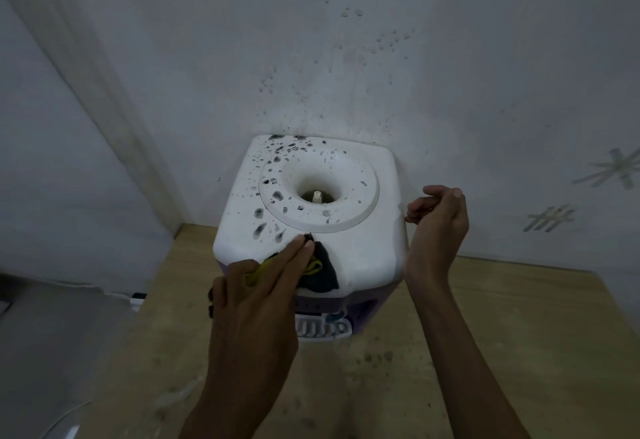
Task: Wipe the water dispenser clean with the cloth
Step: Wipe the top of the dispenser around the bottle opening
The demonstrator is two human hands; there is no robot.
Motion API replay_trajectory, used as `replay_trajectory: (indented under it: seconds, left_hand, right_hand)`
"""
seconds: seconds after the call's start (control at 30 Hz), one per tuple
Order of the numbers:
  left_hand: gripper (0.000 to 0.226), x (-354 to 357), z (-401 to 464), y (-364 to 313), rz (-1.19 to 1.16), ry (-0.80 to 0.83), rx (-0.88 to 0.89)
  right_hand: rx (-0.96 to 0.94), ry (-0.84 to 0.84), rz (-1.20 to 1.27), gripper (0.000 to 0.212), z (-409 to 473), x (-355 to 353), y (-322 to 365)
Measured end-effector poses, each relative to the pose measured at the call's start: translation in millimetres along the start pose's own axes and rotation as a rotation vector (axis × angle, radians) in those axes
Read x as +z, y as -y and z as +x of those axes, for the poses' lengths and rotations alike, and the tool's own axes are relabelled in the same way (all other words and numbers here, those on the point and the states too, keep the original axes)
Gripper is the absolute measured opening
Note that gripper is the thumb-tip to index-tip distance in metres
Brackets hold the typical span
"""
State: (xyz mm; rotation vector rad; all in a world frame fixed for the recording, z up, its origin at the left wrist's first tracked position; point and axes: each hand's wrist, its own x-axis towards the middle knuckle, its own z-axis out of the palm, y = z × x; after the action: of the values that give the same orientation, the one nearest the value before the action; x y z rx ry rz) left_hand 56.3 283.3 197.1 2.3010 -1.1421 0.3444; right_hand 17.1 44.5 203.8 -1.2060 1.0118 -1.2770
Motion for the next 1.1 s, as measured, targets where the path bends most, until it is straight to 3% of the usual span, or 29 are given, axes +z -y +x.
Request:
replay_trajectory:
  seconds: [0.13,0.33,0.6,0.73,0.87,1.0,1.1]
  left_hand:
    - [0.095,4.3,-9.7,1.0,0.007,0.010,0.005]
    - [0.063,-3.5,-7.9,16.7,0.011,-0.052,0.023]
    - [0.064,1.1,-13.5,30.3,0.017,-0.076,0.000]
    - [0.060,-2.8,-11.8,40.2,0.013,-0.127,-0.116]
    - [0.062,3.1,-16.4,28.5,0.027,-0.140,-0.023]
    - [0.059,-0.7,-4.3,39.3,0.023,-0.176,-0.190]
    - [0.060,3.8,-12.2,33.8,0.102,-0.175,-0.095]
  right_hand:
    - [0.004,0.009,0.006,0.040,0.5,-0.5,-0.6]
    - [0.017,-0.002,0.007,0.041,-0.5,-0.8,0.3]
    - [0.018,0.011,0.011,0.043,-0.4,-0.7,0.0]
    - [0.029,0.007,0.011,0.044,-0.2,-1.1,0.7]
    - [0.008,0.016,-0.012,0.042,-1.3,-0.7,0.2]
    - [0.001,0.017,-0.017,0.041,-2.0,-0.8,0.7]
    - [0.001,0.017,-0.022,0.040,-1.6,-0.4,1.4]
